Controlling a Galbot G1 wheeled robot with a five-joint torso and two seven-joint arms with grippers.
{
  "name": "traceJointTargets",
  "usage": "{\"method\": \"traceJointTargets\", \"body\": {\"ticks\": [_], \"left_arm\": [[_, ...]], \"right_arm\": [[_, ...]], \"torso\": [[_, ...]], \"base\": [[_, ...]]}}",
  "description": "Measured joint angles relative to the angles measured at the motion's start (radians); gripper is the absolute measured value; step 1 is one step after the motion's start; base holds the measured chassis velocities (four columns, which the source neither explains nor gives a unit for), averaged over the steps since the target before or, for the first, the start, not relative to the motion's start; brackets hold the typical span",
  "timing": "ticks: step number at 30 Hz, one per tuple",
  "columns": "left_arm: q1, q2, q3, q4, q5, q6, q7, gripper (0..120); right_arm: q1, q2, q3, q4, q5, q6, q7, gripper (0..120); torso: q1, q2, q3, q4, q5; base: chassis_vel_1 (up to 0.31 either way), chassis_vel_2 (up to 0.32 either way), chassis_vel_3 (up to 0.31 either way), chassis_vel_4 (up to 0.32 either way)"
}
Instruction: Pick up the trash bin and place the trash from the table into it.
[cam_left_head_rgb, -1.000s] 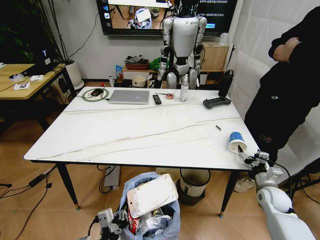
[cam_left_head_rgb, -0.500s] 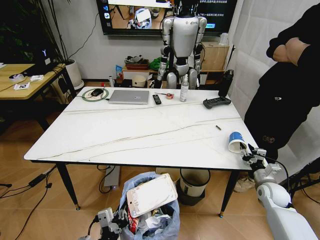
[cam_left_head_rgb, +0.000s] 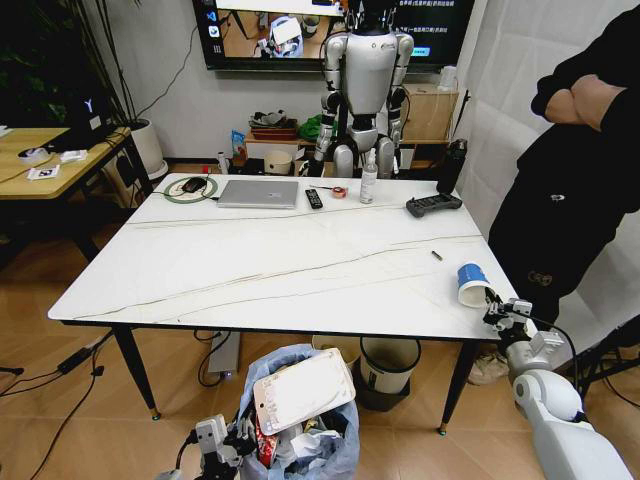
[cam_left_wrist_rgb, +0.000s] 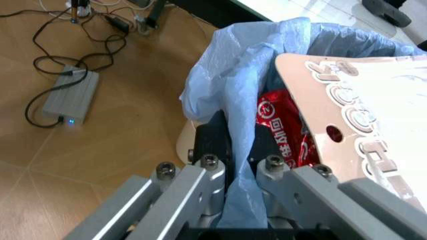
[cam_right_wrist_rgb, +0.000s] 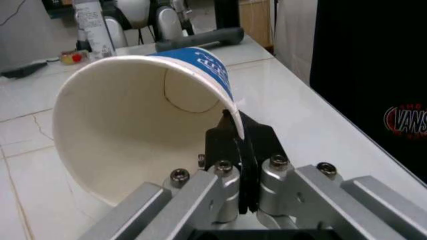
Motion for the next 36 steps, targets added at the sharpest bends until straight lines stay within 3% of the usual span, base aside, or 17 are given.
{"method": "traceJointTargets", "body": {"ticks": [8,23,31,36], "left_arm": [[-0.004,0.018,0.008,-0.001,-0.001,0.0,-0.001,0],[-0.013,0.057,0.04,0.006,-0.003,0.003,-0.012,0],[-0.017,0.075,0.038,0.006,-0.018,0.008,-0.016,0],[-0.022,0.081,0.023,0.017,-0.037,0.013,-0.016,0]], "right_arm": [[-0.096,-0.009,0.026,0.105,0.01,0.002,0.0,0],[-0.435,0.011,0.066,0.51,0.009,0.058,-0.026,0],[-0.574,-0.004,-0.04,0.728,-0.075,0.055,0.031,0],[-0.592,-0.078,-0.169,0.812,-0.097,0.036,0.049,0]], "torso": [[0.0,0.0,0.0,-0.0001,0.0002],[0.0,0.0,0.0,-0.0002,0.0],[0.0,0.0,0.0,-0.0001,-0.0002],[0.0,0.0,0.0,-0.0001,-0.0001]], "base": [[0.0,0.0,0.0,0.0],[0.0,0.0,0.0,0.0],[0.0,0.0,0.0,0.0],[0.0,0.0,0.0,0.0]]}}
